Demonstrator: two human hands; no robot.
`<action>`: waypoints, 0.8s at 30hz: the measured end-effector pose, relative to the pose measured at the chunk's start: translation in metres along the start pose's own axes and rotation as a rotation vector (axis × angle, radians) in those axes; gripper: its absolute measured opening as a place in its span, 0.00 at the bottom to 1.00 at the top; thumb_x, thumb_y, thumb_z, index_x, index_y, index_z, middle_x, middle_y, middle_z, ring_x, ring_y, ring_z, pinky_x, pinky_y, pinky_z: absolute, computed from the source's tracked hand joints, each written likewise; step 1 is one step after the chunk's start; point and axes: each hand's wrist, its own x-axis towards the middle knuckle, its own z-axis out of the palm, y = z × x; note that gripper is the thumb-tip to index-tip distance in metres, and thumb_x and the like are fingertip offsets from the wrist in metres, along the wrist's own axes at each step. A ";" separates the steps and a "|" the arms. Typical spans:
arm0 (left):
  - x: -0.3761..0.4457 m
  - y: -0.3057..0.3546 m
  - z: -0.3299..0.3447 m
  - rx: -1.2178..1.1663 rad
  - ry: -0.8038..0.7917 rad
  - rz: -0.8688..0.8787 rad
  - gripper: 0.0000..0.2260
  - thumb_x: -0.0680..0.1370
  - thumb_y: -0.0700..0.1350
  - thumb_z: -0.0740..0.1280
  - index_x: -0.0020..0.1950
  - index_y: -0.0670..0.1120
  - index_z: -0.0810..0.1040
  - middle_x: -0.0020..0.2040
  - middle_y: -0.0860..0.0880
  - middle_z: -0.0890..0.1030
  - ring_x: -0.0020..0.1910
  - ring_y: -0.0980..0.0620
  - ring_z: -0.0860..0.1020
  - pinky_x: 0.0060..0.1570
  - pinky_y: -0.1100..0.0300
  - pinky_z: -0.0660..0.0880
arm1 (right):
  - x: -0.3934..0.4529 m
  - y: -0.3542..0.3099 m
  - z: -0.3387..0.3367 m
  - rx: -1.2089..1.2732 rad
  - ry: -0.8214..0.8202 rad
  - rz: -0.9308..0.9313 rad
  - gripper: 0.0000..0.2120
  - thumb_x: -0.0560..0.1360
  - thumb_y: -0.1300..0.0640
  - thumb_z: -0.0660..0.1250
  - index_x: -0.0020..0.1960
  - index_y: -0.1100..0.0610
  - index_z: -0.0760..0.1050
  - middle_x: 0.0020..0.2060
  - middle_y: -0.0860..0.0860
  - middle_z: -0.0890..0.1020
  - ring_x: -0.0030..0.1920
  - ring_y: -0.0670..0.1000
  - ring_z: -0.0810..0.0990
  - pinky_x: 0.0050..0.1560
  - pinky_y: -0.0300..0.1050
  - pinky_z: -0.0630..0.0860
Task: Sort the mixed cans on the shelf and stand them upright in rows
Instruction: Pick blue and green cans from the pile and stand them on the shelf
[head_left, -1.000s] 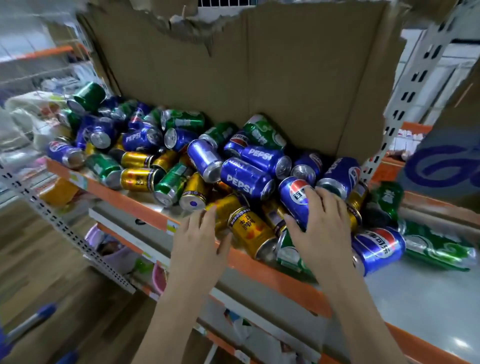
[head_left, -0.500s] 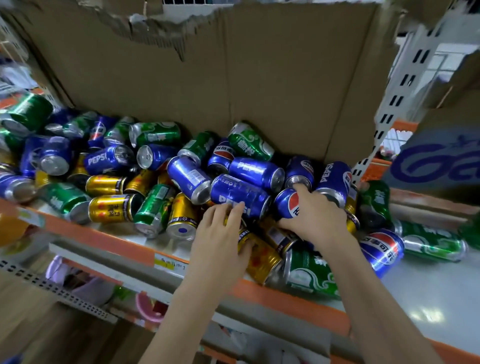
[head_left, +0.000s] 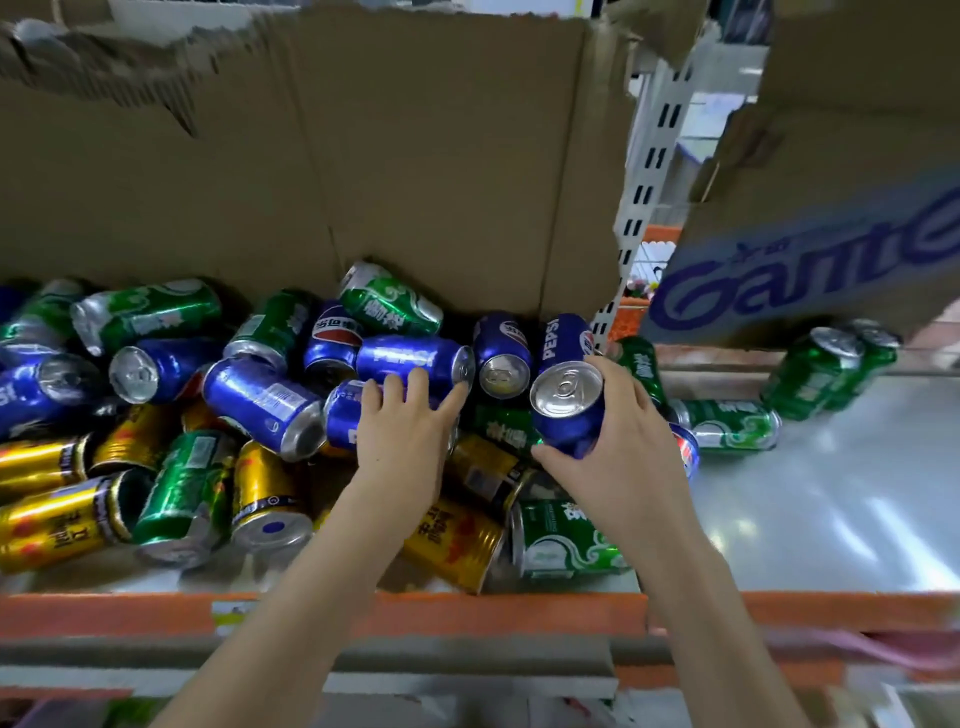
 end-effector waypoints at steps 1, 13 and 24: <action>-0.001 0.002 0.002 0.009 0.019 -0.004 0.43 0.73 0.49 0.70 0.76 0.55 0.42 0.72 0.40 0.53 0.71 0.37 0.55 0.71 0.44 0.52 | -0.002 0.001 0.001 0.008 0.021 0.005 0.38 0.64 0.53 0.77 0.69 0.54 0.63 0.65 0.51 0.71 0.62 0.53 0.71 0.54 0.38 0.65; -0.020 -0.015 0.008 -0.367 0.366 0.057 0.29 0.72 0.47 0.68 0.71 0.55 0.62 0.70 0.51 0.66 0.70 0.44 0.64 0.68 0.49 0.62 | -0.005 -0.021 0.015 0.132 0.101 -0.025 0.38 0.63 0.55 0.78 0.68 0.55 0.64 0.63 0.51 0.73 0.63 0.51 0.70 0.56 0.33 0.63; -0.039 0.021 -0.041 -0.946 0.671 0.061 0.30 0.64 0.47 0.77 0.65 0.48 0.72 0.61 0.51 0.76 0.58 0.54 0.75 0.54 0.69 0.68 | -0.020 0.003 -0.023 0.187 0.192 0.017 0.38 0.59 0.59 0.80 0.66 0.55 0.67 0.57 0.46 0.75 0.58 0.46 0.72 0.56 0.31 0.65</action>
